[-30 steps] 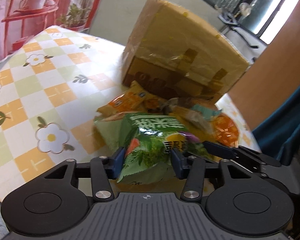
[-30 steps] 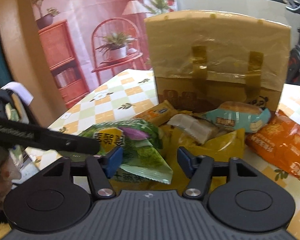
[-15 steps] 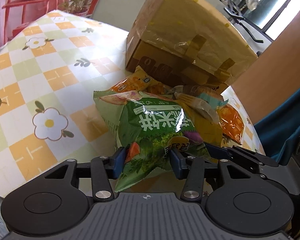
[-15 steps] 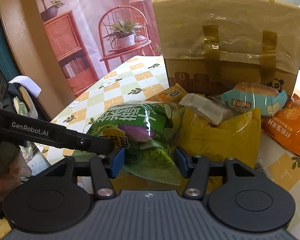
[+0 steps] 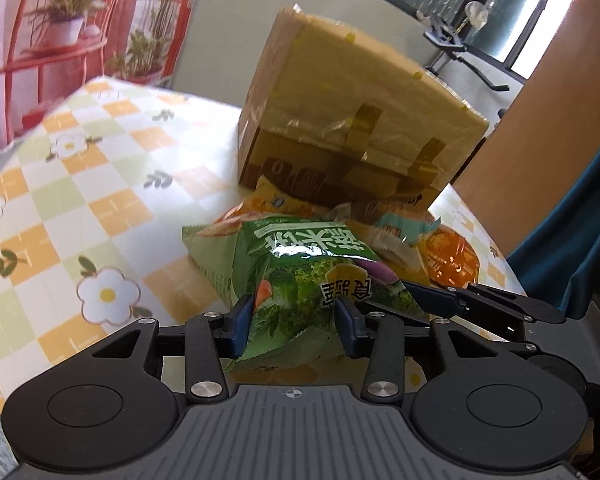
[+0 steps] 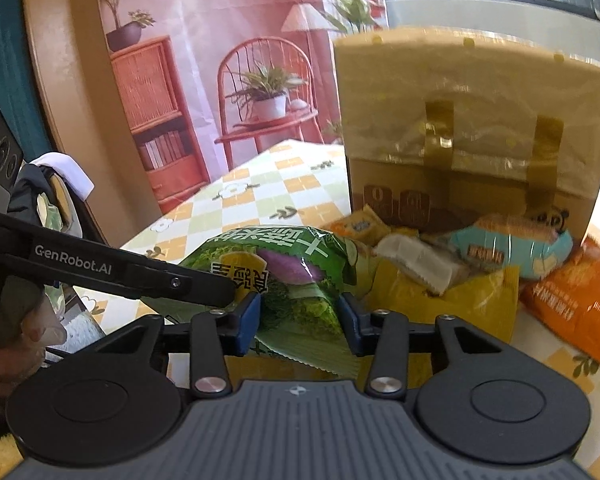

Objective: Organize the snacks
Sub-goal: 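Lift the green vegetable cracker bag from the pile with the left gripper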

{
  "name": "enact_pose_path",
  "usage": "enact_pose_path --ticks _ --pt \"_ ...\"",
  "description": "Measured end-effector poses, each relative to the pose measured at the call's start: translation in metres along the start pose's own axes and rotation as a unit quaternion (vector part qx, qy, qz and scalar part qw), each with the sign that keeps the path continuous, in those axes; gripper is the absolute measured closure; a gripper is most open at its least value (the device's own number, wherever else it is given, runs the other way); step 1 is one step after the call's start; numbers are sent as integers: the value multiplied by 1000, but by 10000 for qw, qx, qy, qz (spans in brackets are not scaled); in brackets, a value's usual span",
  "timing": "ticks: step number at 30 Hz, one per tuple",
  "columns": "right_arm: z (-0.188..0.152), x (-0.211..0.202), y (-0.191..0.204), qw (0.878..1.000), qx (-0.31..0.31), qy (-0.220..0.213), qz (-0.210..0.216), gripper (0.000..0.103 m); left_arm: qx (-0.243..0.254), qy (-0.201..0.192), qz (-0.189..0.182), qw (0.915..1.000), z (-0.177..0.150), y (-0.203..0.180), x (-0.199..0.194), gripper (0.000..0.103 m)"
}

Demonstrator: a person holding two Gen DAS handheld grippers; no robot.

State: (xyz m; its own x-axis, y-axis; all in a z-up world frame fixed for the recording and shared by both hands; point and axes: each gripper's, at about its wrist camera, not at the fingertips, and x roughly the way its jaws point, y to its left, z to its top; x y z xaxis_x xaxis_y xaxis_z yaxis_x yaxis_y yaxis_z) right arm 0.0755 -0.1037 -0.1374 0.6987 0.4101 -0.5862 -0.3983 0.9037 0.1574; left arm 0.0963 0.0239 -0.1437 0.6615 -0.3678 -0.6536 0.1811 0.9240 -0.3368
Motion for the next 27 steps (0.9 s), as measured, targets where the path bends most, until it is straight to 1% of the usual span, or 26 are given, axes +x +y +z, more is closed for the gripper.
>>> enact_pose_path --ticks 8,11,12,14,17,19,20,22,23,27 --pt "14 -12 2 9994 -122 -313 5 61 369 -366 -1 9986 14 -12 -14 58" --pt "19 -16 2 9990 -143 -424 15 63 486 -429 11 9979 17 -16 -15 58" --pt "20 -16 2 9989 -144 -448 22 63 497 -400 34 9980 17 -17 -13 58" --pt "20 -15 0 9991 -93 -419 51 63 431 -223 61 9988 14 -15 -6 58" --pt "17 -6 -5 9998 59 -120 118 63 174 112 1 9998 9 -5 5 58" --pt "13 0 -8 9998 130 84 147 62 -30 184 -124 9998 7 2 8 58" --pt "12 2 -9 9996 147 152 187 58 -94 200 -151 9996 7 6 8 57" --pt "12 4 -10 9994 146 166 268 57 -219 307 -170 9991 7 11 10 55" --pt "12 4 -10 9993 122 172 302 56 -290 370 -195 9987 7 14 11 51" --pt "13 8 -9 9988 6 269 397 49 -472 444 -234 9976 3 22 14 45"
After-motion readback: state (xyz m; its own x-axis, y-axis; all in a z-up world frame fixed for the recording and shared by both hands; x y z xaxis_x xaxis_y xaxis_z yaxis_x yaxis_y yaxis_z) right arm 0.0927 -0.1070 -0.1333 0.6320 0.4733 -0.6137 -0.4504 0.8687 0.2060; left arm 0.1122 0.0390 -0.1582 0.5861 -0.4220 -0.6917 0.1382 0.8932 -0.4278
